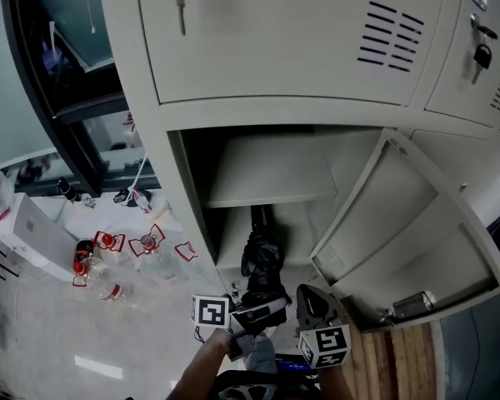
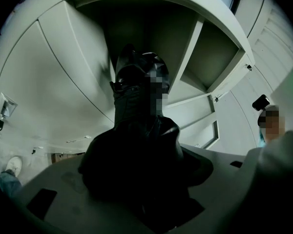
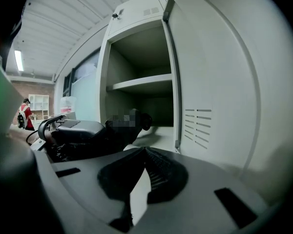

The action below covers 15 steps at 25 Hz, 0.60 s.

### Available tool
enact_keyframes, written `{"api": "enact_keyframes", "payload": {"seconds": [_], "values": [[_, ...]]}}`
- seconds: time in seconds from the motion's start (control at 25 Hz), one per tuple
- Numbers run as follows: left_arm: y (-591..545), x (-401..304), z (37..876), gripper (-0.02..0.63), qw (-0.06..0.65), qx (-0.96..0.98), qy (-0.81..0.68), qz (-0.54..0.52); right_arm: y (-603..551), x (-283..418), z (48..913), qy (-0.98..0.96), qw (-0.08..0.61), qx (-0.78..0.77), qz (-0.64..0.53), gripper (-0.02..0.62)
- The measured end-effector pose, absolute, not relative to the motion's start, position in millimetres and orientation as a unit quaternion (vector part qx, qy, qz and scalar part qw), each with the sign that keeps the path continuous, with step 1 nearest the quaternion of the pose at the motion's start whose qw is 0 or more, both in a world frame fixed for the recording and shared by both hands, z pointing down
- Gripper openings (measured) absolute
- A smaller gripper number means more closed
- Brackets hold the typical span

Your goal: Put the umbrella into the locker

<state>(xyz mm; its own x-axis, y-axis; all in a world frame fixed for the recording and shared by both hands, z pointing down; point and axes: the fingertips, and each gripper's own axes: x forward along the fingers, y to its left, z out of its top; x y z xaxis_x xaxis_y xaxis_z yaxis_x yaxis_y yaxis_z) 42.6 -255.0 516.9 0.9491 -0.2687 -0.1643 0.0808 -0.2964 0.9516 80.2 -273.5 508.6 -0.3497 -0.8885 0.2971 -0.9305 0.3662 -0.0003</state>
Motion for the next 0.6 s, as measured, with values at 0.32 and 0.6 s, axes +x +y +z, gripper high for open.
{"api": "enact_keyframes", "payload": {"seconds": [0.32, 0.6], "values": [[-274, 48, 522, 0.284, 0.599, 0.784, -0.057, -0.150, -286, 82, 514, -0.815, 0.130, 0.557, 0.093, 0.000], [-294, 51, 522, 0.284, 0.613, 0.770, -0.052, -0.171, -297, 84, 520, -0.813, 0.134, 0.558, 0.099, 0.000]]}}
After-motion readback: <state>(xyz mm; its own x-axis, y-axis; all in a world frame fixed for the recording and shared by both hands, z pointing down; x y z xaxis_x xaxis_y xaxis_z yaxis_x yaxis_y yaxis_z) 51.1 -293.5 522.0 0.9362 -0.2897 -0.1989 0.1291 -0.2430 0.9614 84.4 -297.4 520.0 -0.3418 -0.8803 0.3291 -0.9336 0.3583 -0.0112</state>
